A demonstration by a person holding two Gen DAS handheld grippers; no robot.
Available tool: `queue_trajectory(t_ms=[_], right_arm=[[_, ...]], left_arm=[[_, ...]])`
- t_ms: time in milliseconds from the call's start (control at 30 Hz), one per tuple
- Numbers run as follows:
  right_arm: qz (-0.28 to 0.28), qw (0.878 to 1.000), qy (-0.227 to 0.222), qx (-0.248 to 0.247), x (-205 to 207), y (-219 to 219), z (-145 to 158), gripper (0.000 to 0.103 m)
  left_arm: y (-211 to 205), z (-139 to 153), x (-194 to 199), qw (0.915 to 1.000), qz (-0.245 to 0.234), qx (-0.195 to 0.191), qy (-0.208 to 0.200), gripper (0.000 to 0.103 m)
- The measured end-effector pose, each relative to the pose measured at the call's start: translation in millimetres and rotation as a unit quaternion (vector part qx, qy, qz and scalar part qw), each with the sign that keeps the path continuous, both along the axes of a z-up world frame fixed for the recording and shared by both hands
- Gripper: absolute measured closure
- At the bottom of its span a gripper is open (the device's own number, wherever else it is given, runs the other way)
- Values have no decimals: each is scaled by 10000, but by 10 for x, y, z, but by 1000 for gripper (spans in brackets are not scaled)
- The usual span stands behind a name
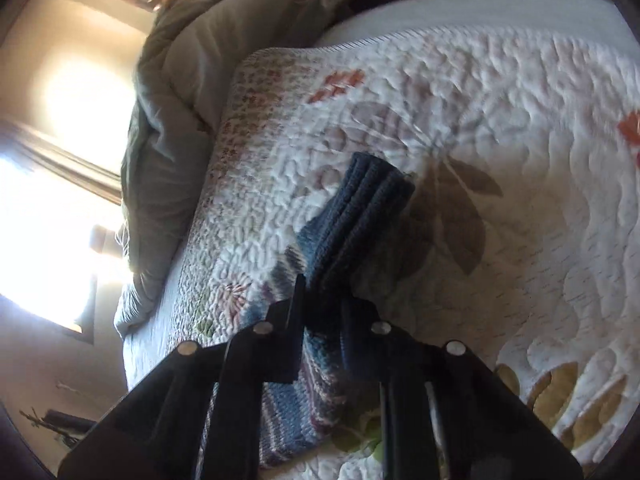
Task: Fold small clothes
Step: 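Grasp the sweater sleeve cuff with the right gripper and lift it, then carry the held sleeve across the sweater body and lay it down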
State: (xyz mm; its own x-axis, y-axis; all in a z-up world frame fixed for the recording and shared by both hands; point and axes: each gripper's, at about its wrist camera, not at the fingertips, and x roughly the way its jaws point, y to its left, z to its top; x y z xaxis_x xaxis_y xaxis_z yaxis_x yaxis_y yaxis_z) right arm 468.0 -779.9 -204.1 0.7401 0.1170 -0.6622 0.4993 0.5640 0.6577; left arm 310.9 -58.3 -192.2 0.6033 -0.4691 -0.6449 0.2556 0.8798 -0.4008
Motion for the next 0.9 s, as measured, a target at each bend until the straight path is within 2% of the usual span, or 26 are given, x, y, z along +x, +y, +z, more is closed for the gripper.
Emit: queue_trajectory(t_ms=[200, 333, 433, 600, 700, 900], right_arm=[[434, 9961, -257, -730, 48, 476, 657, 91], [835, 9872, -403, -1301, 83, 930, 1095, 92], [1062, 9796, -504, -1630, 113, 1272, 1383, 92], [1379, 9684, -615, -1985, 154, 1788, 1724, 92], [1652, 9563, -682, -2314, 188, 2222, 1934, 92], [2094, 9366, -763, -2705, 245, 3006, 2164, 92]], left_arm=[[150, 1, 14, 9999, 125, -58, 10, 4], [287, 77, -31, 9996, 242, -19, -145, 4], [397, 131, -39, 9992, 306, -141, -213, 4], [571, 143, -33, 9986, 400, -298, -195, 4], [646, 147, -38, 9981, 429, -418, -172, 4], [791, 149, -36, 9970, 455, -610, -159, 4]])
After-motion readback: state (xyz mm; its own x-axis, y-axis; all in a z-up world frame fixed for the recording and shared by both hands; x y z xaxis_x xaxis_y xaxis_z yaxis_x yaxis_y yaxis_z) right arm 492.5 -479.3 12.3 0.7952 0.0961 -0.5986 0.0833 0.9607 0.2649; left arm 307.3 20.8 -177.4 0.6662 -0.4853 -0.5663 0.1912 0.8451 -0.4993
